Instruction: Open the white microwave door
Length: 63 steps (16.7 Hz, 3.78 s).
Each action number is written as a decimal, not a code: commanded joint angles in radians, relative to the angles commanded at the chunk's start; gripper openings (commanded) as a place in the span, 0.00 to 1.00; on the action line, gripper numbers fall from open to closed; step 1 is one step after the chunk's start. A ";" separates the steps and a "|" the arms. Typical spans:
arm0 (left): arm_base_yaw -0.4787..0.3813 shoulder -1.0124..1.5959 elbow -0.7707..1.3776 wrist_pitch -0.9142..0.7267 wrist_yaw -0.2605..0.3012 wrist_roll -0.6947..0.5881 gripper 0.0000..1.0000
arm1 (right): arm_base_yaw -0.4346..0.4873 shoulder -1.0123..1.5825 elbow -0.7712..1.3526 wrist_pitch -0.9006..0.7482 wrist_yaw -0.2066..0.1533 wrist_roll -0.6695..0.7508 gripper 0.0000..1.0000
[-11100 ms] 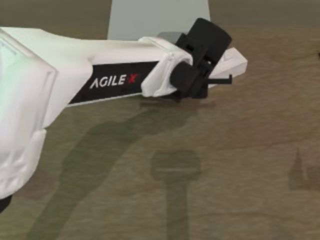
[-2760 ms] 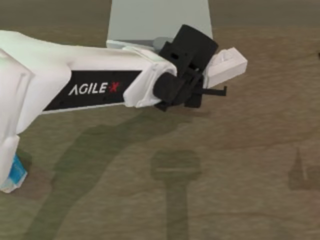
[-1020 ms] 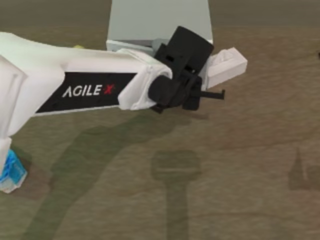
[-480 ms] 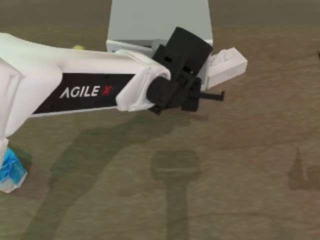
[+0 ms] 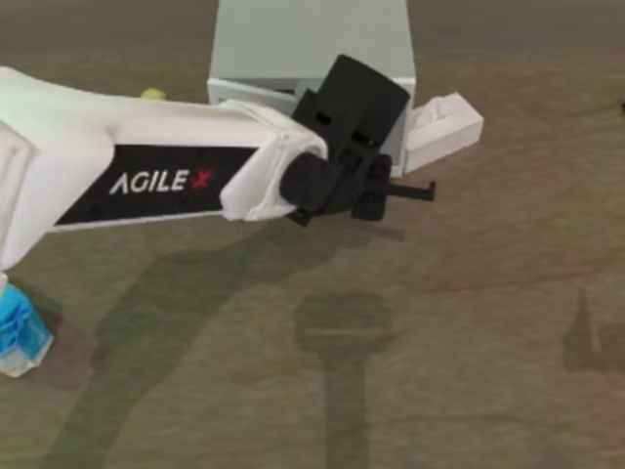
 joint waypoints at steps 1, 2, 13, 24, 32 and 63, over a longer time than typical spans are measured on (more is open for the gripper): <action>0.000 0.000 0.000 0.000 0.000 0.000 0.00 | 0.000 0.000 0.000 0.000 0.000 0.000 1.00; 0.000 0.000 0.000 0.000 0.000 0.000 0.00 | 0.000 0.000 0.000 0.000 0.000 0.000 1.00; 0.000 0.000 0.000 0.000 0.000 0.000 0.00 | 0.000 0.000 0.000 0.000 0.000 0.000 1.00; 0.002 -0.018 -0.022 0.017 0.020 0.020 0.00 | 0.000 0.000 0.000 0.000 0.000 0.000 1.00; 0.007 -0.026 -0.041 0.024 0.028 0.037 0.00 | 0.000 0.000 0.000 0.000 0.000 0.000 1.00; 0.015 -0.052 -0.080 0.047 0.057 0.074 0.00 | 0.000 0.000 0.000 0.000 0.000 0.000 1.00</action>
